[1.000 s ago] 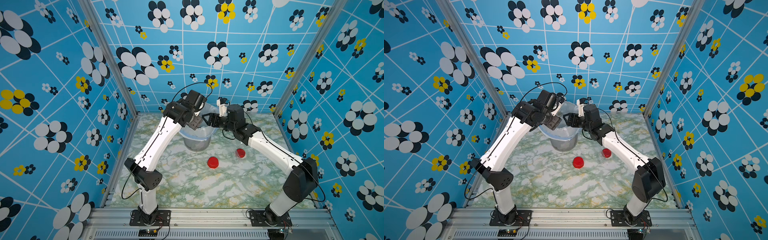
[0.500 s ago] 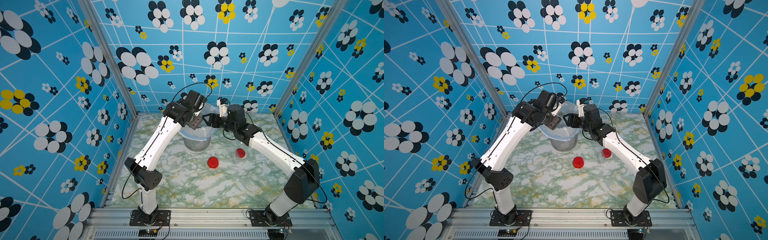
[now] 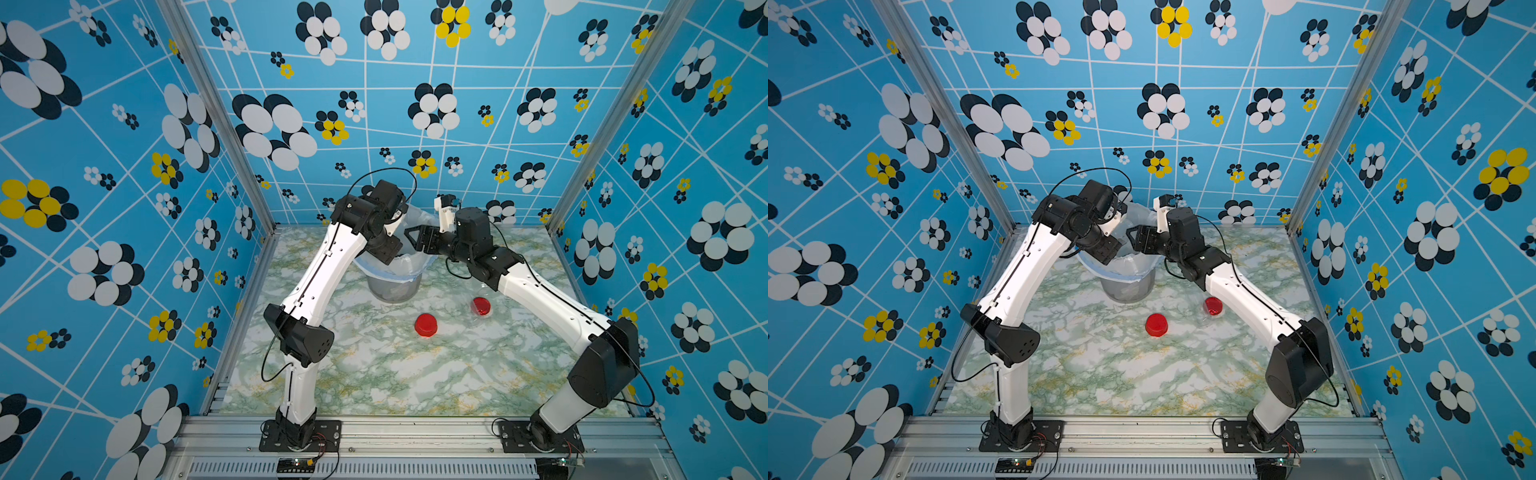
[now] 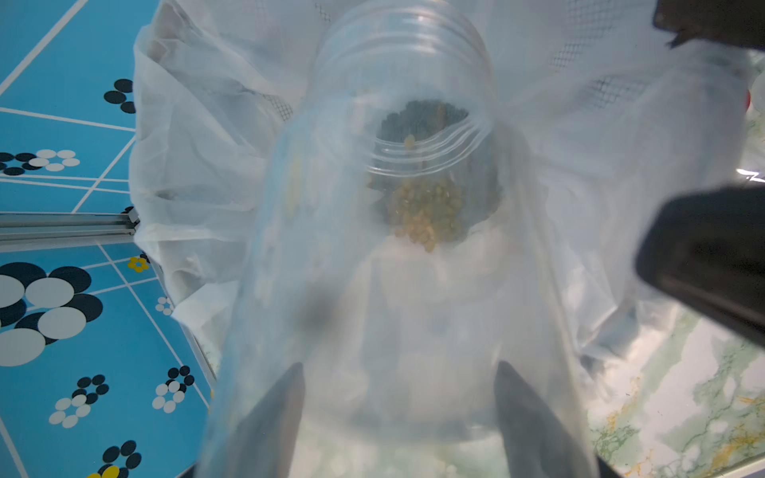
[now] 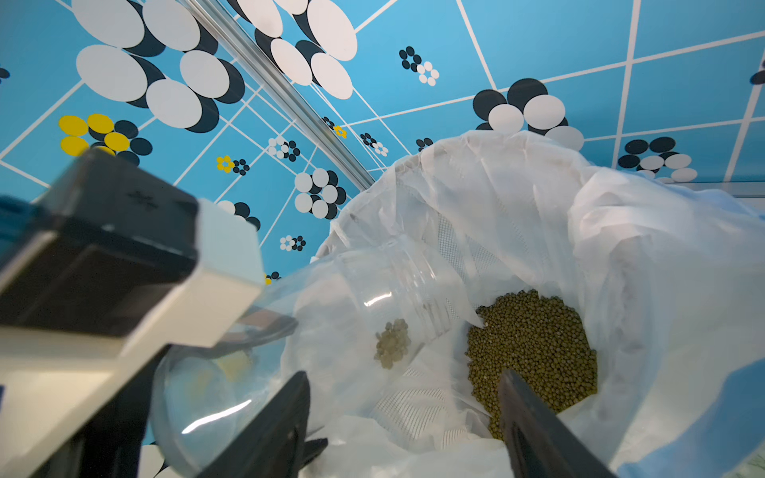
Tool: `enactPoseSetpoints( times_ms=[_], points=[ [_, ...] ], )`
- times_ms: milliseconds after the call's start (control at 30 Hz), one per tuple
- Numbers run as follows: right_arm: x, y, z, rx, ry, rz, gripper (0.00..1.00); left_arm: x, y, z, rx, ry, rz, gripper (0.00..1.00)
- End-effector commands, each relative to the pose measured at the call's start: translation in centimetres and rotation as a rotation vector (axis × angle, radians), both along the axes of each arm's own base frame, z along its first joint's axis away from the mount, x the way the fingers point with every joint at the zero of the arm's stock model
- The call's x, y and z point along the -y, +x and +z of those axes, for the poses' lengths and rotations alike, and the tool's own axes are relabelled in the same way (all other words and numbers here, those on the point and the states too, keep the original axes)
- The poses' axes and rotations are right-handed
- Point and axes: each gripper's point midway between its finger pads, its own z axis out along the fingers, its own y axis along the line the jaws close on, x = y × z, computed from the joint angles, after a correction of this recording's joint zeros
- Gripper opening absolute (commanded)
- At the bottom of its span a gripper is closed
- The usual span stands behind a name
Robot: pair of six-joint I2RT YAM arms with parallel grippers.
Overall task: Empty moldy mung beans from jars
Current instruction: Pour the moldy mung beans from the jar into the trash bin.
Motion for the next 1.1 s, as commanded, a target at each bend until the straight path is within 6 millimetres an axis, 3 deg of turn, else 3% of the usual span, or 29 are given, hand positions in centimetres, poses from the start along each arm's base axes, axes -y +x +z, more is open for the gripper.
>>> enactPoseSetpoints(
  times_ms=[0,167,433,567,667,767,1067],
  points=[
    [-0.4,0.2,1.3,0.036,-0.005,-0.004,0.74,-1.2,-0.8,-0.7,-0.038,0.095,0.029,0.74],
    [-0.7,0.4,0.5,0.007,-0.020,0.005,0.74,-2.4,-0.3,-1.4,-0.048,0.216,0.044,0.74],
    [-0.7,0.6,0.2,-0.003,-0.028,-0.004,0.74,0.9,-0.1,1.5,0.044,-0.028,-0.008,0.74],
    [-0.9,0.7,-0.1,-0.008,-0.026,0.004,0.74,1.3,-0.6,2.8,0.090,-0.069,-0.043,0.74],
    [-1.5,0.9,0.6,-0.005,-0.012,0.022,0.74,1.6,-1.3,2.8,0.087,-0.090,-0.084,0.74],
    [-2.2,1.2,-0.1,-0.039,-0.011,0.039,0.74,1.4,-1.4,3.1,0.111,-0.102,-0.081,0.76],
    [-2.4,1.3,-0.7,-0.048,-0.005,0.040,0.73,1.5,-0.4,3.0,0.147,-0.103,-0.068,0.77]
  ],
)
